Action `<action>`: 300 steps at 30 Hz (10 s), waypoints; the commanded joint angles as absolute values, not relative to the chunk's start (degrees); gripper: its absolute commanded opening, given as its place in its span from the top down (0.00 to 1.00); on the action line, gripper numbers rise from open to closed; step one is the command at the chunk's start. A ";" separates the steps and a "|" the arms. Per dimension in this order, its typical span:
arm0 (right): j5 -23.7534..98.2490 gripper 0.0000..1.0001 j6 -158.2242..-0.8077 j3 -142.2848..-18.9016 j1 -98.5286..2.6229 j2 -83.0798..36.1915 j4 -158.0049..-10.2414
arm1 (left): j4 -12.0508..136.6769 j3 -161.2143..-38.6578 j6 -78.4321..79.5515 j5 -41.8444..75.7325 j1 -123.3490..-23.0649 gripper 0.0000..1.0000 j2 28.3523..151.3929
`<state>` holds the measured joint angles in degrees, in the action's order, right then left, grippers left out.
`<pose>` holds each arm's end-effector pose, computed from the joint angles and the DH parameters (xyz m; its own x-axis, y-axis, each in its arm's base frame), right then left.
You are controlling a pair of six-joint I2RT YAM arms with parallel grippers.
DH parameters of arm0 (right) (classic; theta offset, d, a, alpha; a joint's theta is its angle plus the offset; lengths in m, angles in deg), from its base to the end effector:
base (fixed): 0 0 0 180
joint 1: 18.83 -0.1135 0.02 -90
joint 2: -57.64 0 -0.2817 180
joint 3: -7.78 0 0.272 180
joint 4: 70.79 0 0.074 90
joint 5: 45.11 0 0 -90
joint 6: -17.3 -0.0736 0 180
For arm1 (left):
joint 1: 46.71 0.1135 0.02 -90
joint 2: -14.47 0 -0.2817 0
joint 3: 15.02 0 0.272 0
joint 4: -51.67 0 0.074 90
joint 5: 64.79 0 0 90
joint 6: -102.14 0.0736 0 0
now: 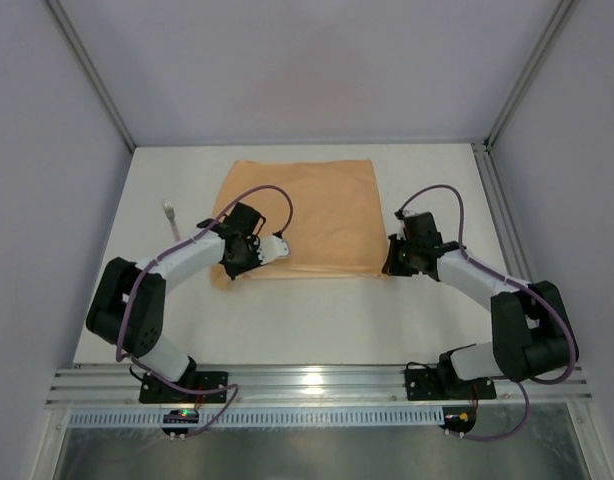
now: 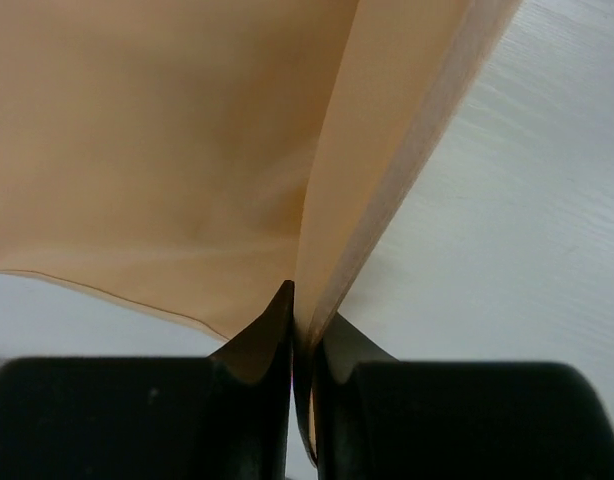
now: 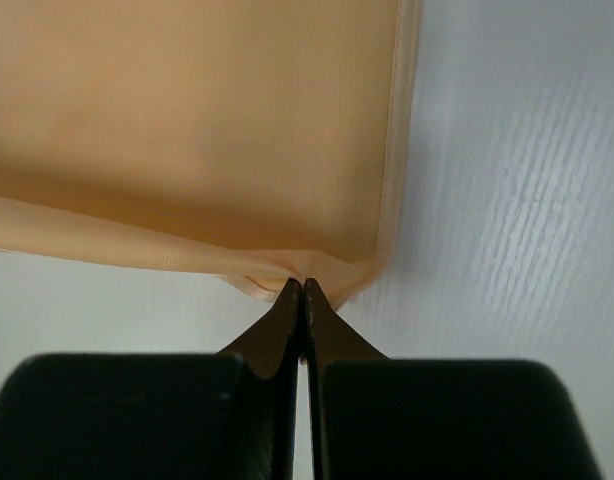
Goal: Fold the napkin into a case and place the utensils inside
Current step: Flatten out the crumpled napkin at the center of the board, then pick up the flattened napkin from the center of the board, then fold and flatten the napkin at the center of the board, then move the rectangle-folded napkin to the center of the board.
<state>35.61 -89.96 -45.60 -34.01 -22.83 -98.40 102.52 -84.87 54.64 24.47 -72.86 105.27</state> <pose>0.2867 0.0901 0.1478 -0.8556 0.0713 -0.5128 -0.0990 0.9497 0.2971 0.2905 -0.1437 0.1577 -0.3285 0.9139 -0.2386 0.9037 0.3776 0.2020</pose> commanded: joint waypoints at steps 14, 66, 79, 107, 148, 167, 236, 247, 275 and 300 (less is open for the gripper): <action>39.01 0.97 -96.34 -34.14 -34.56 1.82 -105.14 | 118.38 -81.48 53.10 14.22 -77.64 0.66 93.65; 24.76 0.97 -103.81 -89.68 -20.59 -63.30 -94.42 | 101.16 -135.08 16.80 34.08 -57.17 0.66 146.39; 30.56 0.52 -96.08 -76.46 -21.55 -28.12 -101.63 | 106.83 -120.43 23.02 11.25 -56.46 0.30 112.52; 32.49 0.43 -91.60 -47.67 -26.38 4.83 -129.48 | 113.12 -58.88 56.09 20.63 -74.66 0.32 68.24; 34.70 0.97 -108.74 -36.07 -26.74 -12.85 -119.91 | 101.68 -56.07 60.83 19.33 -74.66 0.65 79.25; 32.06 0.97 -103.46 -49.43 -26.65 -9.95 -129.58 | 110.28 -62.92 57.40 13.61 -74.57 1.00 72.83; 39.17 0.97 -128.51 -119.21 -19.70 -76.04 -114.81 | 88.06 -136.48 28.84 21.86 -55.23 1.00 142.87; 38.47 0.97 -130.01 -122.21 -19.62 -78.51 -114.64 | 94.02 -144.10 30.33 18.26 -55.06 0.88 146.73; 39.01 0.30 -101.88 -95.50 -19.97 -58.04 -122.21 | 115.13 -125.78 15.75 9.48 -50.93 0.27 136.02; 31.62 0.97 -98.72 -64.75 -21.37 -39.59 -118.59 | 121.70 -105.21 26.10 7.54 -51.19 1.00 120.75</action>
<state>32.62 -100.21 -69.47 -21.24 -46.11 -116.89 116.05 -107.62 20.61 8.69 -51.44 126.45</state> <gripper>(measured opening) 0.036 0.005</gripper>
